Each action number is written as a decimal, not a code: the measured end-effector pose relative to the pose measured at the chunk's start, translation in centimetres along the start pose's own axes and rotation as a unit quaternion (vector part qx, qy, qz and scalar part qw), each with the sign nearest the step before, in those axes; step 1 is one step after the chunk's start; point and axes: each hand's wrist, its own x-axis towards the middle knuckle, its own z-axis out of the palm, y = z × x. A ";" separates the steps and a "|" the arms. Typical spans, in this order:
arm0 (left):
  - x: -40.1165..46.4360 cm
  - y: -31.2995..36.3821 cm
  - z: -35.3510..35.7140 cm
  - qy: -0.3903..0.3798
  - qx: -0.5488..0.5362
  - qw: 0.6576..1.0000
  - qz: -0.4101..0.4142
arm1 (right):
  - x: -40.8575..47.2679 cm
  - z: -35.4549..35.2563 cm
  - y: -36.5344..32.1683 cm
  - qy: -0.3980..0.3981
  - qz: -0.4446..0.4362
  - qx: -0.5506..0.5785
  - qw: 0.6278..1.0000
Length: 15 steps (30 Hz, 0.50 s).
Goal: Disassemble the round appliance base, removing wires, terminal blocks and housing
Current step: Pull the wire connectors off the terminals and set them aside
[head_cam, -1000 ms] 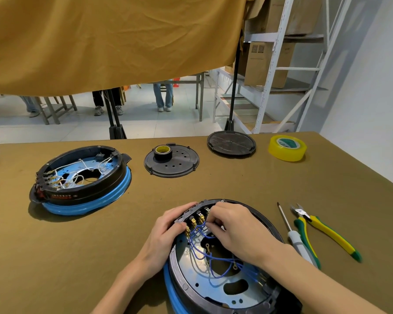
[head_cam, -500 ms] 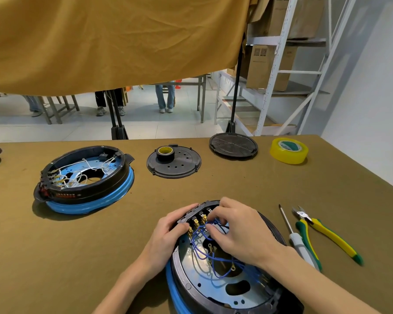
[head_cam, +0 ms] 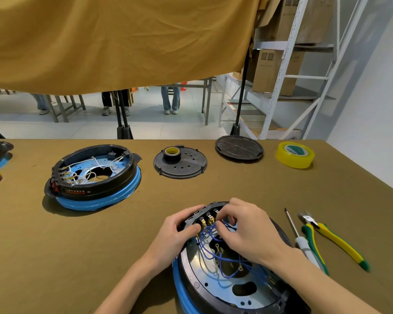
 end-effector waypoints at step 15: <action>0.0 -0.2 0.1 0.017 0.046 0.999 0.008 | 2.0 1.1 -2.7 -0.091 0.053 -0.058 0.993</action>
